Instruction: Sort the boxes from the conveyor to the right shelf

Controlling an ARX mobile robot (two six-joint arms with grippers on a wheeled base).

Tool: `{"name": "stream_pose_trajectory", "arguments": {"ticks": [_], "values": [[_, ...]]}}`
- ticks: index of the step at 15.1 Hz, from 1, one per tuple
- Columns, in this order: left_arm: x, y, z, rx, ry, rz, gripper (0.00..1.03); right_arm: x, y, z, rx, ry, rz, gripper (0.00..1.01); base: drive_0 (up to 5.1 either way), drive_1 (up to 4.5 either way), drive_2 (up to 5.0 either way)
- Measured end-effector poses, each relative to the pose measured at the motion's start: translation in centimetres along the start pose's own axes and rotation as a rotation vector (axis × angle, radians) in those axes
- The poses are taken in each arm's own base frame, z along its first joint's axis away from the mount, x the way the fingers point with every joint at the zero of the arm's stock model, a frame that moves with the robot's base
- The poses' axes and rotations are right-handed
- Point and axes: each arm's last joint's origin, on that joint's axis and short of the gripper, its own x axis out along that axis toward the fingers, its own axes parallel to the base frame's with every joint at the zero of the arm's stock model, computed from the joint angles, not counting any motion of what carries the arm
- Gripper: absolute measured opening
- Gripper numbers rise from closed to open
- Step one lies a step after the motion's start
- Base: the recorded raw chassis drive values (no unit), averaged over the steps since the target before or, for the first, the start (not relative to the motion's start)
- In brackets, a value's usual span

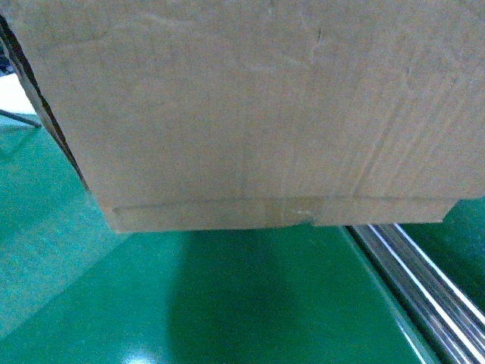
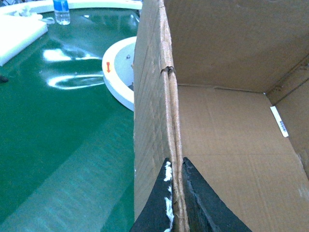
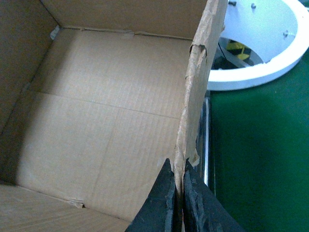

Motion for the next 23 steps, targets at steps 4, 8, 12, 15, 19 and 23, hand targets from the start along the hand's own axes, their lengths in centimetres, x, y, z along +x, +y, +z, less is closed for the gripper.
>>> {"name": "stream_pose_trajectory", "arguments": {"ticks": [4,8,12,15,19,23], "values": [[-0.13,-0.2,0.86,0.042,-0.042,0.004,0.02,-0.65,0.02,1.36,-0.018,-0.042,0.015,0.02,0.0,0.0,0.0],[-0.13,-0.19,0.85,0.044,-0.041,0.004,0.02,-0.65,0.04,1.35,-0.018,-0.041,0.015,0.02,0.0,0.0,0.0],[-0.13,-0.19,0.85,0.044,-0.041,0.004,0.02,-0.66,0.03,1.36,-0.018,-0.042,0.015,0.02,0.0,0.0,0.0],[-0.13,-0.18,0.85,0.044,-0.041,0.005,0.02,-0.65,0.05,1.36,-0.018,-0.041,0.016,0.02,-0.9,-0.88,-0.9],[-0.15,-0.25,0.84,0.047,-0.04,-0.001,0.02,-0.67,0.02,1.36,-0.018,-0.041,0.015,0.02,-0.4,-0.35,-0.4],[-0.15,-0.23,0.84,0.048,-0.041,0.004,0.02,-0.66,0.04,1.36,-0.018,-0.041,0.016,0.02,-0.3,-0.3,-0.3]]}}
